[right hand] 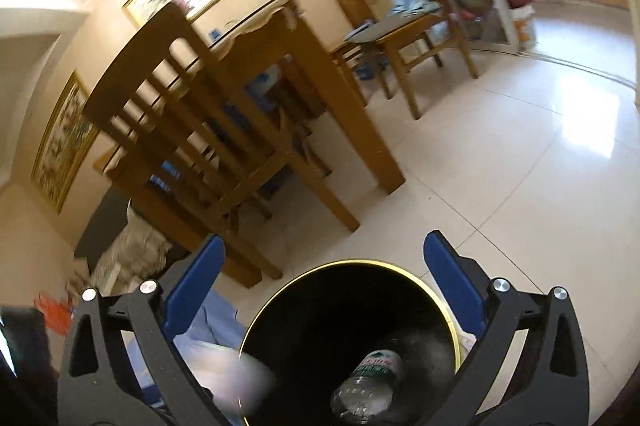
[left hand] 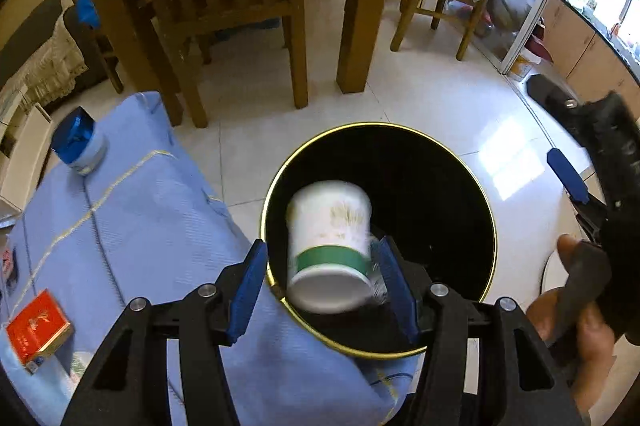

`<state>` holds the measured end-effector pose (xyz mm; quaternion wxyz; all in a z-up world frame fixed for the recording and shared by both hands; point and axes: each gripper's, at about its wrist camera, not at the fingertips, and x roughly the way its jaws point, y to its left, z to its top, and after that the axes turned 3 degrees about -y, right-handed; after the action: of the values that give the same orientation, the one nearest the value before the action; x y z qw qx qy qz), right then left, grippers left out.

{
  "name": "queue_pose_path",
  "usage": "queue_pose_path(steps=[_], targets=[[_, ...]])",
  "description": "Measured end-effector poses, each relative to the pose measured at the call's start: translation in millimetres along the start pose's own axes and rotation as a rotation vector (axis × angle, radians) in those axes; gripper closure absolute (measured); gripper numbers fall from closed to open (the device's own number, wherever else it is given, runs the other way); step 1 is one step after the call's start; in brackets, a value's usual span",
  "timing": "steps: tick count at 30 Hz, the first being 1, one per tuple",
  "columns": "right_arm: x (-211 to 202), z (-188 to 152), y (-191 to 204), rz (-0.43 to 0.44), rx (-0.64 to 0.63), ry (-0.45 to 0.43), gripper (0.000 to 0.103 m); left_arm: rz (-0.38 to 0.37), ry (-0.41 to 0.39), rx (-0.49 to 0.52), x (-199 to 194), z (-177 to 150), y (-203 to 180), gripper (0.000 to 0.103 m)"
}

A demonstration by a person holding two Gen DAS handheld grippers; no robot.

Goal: Collect trash
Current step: 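Carry bottle and cup to the black bin and open both tools to drop them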

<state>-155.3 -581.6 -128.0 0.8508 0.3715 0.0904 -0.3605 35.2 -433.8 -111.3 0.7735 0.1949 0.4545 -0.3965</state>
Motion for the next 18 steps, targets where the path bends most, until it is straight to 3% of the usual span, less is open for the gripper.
queue_pose_path(steps=[4, 7, 9, 12, 18], targets=[[-0.7, 5.4, -9.7, -0.003, 0.030, 0.010, 0.005, 0.018, -0.004, 0.008, 2.0, -3.6, -0.5, 0.046], [-3.6, 8.4, -2.1, 0.005, 0.024, 0.005, 0.005, 0.052, -0.030, 0.010, -7.2, -10.7, 2.0, 0.032], [-6.3, 8.7, 5.1, 0.008, 0.011, 0.001, 0.005, 0.085, -0.057, 0.010, -16.0, -17.8, 6.1, 0.017], [-8.6, 8.4, 14.8, 0.008, -0.018, 0.013, 0.005, 0.127, -0.090, 0.002, -32.6, -32.6, 14.1, 0.006], [-6.8, 1.8, 31.5, -0.007, -0.066, 0.036, 0.005, 0.170, -0.087, -0.076, -68.4, -78.0, 50.7, 0.007]])
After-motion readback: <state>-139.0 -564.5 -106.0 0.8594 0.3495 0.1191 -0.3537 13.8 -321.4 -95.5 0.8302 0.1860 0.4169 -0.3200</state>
